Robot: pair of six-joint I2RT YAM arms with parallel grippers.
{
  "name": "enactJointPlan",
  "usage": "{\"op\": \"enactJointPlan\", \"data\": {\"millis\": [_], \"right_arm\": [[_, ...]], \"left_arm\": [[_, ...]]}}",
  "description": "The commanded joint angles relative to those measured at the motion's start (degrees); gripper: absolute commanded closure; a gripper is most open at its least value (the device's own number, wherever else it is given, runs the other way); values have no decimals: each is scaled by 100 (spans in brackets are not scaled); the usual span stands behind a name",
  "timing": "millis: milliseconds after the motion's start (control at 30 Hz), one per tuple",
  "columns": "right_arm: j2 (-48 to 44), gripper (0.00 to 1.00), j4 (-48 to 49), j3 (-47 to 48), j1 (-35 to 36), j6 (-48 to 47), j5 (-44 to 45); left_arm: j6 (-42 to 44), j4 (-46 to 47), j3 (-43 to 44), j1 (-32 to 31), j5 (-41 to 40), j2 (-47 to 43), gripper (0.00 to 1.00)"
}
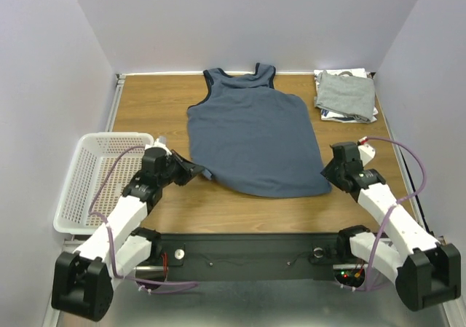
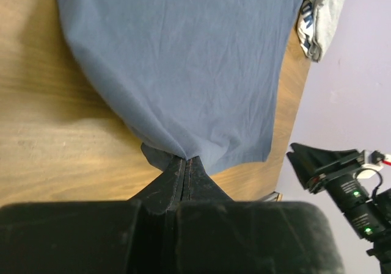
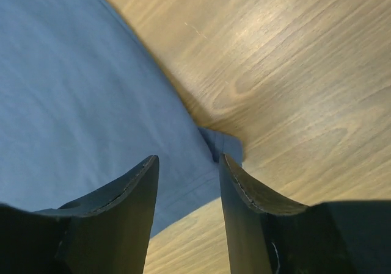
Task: Fold and stack the tank tops
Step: Flatten the tank top out
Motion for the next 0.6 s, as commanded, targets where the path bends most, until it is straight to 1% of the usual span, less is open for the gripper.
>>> {"op": "enactJointPlan", "data": {"millis": [0, 67, 100, 167, 200, 267, 300, 433, 500, 567], "right_arm": [[506, 51, 602, 133, -19, -282, -12], [1014, 52, 760, 239, -19, -415, -162], [1139, 52, 848, 265, -19, -607, -398], [1472, 52, 998, 318, -19, -723, -619], [1544, 52, 1094, 327, -19, -776, -690], [1676, 50, 1165, 362, -19, -802, -760], [1781, 49, 1200, 397, -27, -855, -795], [2080, 37, 1315, 625, -19, -1127, -1024], [2107, 34, 1359, 608, -19, -1198, -1217], [2055, 34, 1394, 538, -19, -1198, -1401]], "left_arm": [[186, 694, 729, 97, -112, 645, 100], [212, 809, 968, 247, -86, 981, 100], [239, 984, 1187, 335, -16, 1313, 100], [257, 1073, 1512, 590, -50, 1675, 100], [213, 1221, 1610, 764, -24, 2042, 100], [178, 1380, 1794, 871, 28, 2431, 100], [160, 1476, 2013, 915, 55, 2815, 100], [133, 1627, 2559, 1003, 222, 3679, 100], [107, 1697, 2797, 1012, 318, 4074, 100], [63, 1750, 2894, 1012, 371, 4277, 100]]}}
